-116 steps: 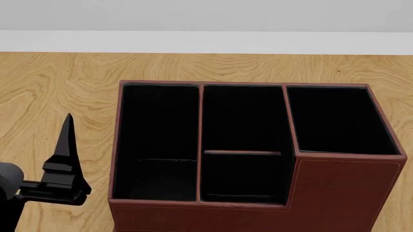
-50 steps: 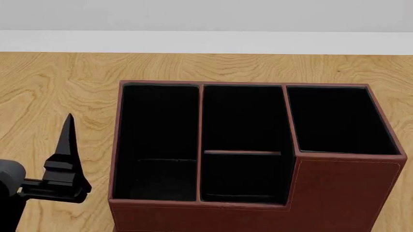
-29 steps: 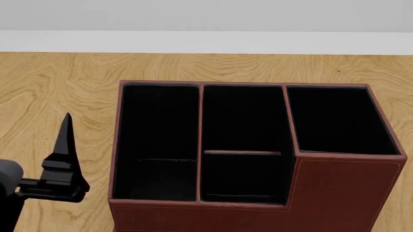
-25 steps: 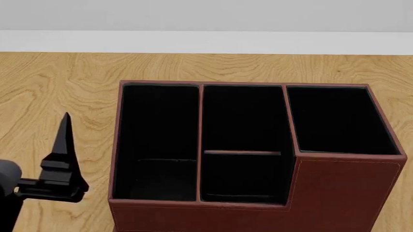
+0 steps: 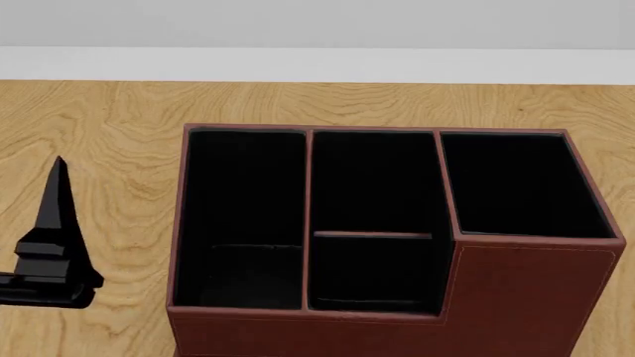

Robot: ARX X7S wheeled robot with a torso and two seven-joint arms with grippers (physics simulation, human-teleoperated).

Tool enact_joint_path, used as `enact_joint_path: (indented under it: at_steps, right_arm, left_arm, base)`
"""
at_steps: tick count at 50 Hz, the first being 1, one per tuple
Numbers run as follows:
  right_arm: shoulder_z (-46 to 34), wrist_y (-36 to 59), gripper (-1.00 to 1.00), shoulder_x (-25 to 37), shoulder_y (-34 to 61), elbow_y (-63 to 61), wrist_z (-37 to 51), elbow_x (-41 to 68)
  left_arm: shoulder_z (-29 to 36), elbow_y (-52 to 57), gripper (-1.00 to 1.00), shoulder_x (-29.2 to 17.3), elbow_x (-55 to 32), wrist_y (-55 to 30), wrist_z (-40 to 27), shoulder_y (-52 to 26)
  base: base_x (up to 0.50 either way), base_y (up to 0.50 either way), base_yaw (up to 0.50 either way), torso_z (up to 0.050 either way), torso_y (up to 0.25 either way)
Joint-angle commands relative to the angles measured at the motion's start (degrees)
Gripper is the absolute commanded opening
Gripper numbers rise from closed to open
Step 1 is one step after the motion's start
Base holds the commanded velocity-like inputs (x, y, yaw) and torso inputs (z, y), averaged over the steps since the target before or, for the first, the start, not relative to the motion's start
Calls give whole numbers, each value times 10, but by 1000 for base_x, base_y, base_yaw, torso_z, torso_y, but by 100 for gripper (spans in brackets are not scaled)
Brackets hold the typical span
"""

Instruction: Pick up the white mug and place it to the right of the caddy.

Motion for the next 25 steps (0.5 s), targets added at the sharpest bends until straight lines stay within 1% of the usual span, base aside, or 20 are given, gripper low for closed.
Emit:
enact_joint_path:
  at_steps: [1,11,25]
  right_arm:
    - [10,-1,-100,5,7,-9,3,6]
    - [30,10,-100,10,24,-30,38,51]
    - [51,12,-100,19,45,-50,71,96]
  left_arm:
    - [-22,28,100,-7,-10,-6,-13,4]
    - [-48,58,100,-18,-20,-9,-31,15]
    - [-38,45,100,-25,-18,4,-34,19]
  base:
    - [0,0,0,0,0]
    - [0,0,0,0,0]
    - [0,0,0,0,1]
